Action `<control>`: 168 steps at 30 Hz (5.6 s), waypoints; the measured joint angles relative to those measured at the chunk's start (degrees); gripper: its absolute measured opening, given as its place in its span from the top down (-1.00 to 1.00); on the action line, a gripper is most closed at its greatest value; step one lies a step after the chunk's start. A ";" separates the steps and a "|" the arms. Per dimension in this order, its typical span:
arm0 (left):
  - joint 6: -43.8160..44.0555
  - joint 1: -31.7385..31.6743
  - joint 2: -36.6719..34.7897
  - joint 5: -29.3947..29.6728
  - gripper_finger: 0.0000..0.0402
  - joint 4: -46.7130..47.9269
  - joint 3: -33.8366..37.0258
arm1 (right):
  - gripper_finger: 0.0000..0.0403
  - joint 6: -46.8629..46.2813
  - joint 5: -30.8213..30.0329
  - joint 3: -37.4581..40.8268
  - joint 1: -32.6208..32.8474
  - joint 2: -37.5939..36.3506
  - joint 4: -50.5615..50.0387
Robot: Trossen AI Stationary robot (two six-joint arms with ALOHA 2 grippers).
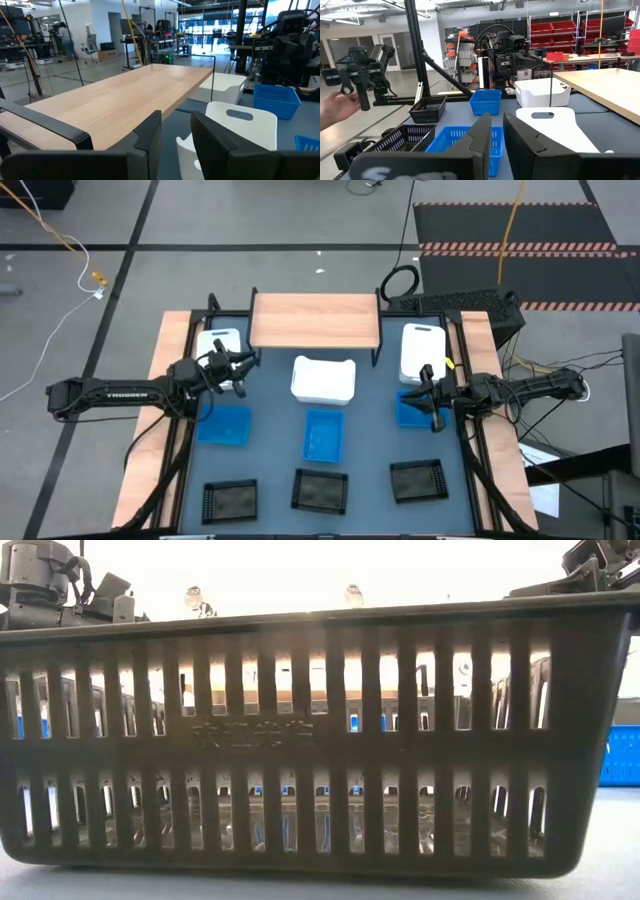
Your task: Stack baskets on shelf by color
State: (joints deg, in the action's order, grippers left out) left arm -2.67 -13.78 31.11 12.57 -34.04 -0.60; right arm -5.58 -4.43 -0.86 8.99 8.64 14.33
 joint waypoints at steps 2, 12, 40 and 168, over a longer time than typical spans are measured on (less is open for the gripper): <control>-0.03 0.00 0.00 0.01 0.47 0.00 0.00 | 0.79 -0.86 0.00 0.00 -0.01 0.02 0.67; 0.89 0.00 0.00 0.00 0.47 -0.24 0.00 | 0.79 1.11 -5.08 0.00 -0.02 0.00 8.19; -4.73 -0.11 0.00 0.05 0.47 -7.48 -0.02 | 0.79 6.69 -15.13 0.00 -0.02 0.00 15.91; -3.46 0.79 19.02 0.60 0.47 32.22 -36.24 | 0.91 -55.42 22.67 -38.27 -0.42 58.70 -47.15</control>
State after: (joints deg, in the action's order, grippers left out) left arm -6.12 -12.99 50.13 13.17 -1.83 -36.84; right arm -61.00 18.25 -39.13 8.57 67.34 -32.82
